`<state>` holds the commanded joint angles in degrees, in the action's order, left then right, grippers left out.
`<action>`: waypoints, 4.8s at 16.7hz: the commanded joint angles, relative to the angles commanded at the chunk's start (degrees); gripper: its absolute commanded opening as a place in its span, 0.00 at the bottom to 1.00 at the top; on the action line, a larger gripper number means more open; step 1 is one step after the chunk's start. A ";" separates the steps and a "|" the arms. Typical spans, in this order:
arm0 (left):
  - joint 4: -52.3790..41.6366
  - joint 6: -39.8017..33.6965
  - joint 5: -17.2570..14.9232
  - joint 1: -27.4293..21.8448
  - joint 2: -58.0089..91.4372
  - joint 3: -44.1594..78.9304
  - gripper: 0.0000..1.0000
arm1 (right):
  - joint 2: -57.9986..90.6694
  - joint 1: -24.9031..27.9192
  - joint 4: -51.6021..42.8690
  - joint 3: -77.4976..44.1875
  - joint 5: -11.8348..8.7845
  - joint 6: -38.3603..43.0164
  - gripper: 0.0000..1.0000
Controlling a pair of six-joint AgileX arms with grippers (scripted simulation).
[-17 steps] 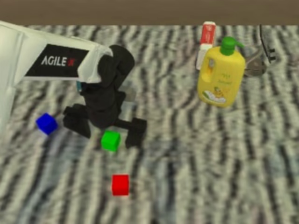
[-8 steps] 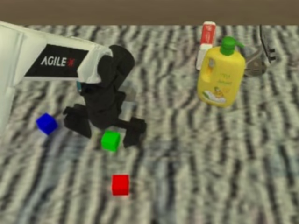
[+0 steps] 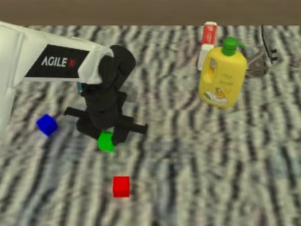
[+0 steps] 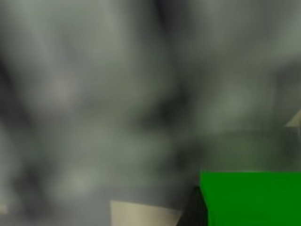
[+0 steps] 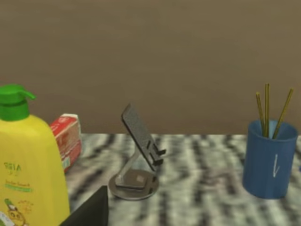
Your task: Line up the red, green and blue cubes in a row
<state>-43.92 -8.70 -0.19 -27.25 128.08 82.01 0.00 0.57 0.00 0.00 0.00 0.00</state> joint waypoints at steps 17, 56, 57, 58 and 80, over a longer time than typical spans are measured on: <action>-12.69 0.01 0.25 1.01 -6.71 6.80 0.00 | 0.00 0.00 0.00 0.00 0.00 0.00 1.00; -3.54 -40.36 0.79 -22.05 -5.13 -0.83 0.00 | 0.00 0.00 0.00 0.00 0.00 0.00 1.00; -3.54 -40.36 0.79 -22.05 -5.13 -0.83 0.08 | 0.00 0.00 0.00 0.00 0.00 0.00 1.00; -3.54 -40.36 0.79 -22.05 -5.13 -0.83 0.15 | 0.00 0.00 0.00 0.00 0.00 0.00 1.00; -4.53 -40.42 0.80 -21.96 -5.50 -0.01 1.00 | 0.00 0.00 0.00 0.00 0.00 0.00 1.00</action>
<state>-48.45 -49.13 0.61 -49.22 122.58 82.00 0.00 0.57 0.00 0.00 0.00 0.00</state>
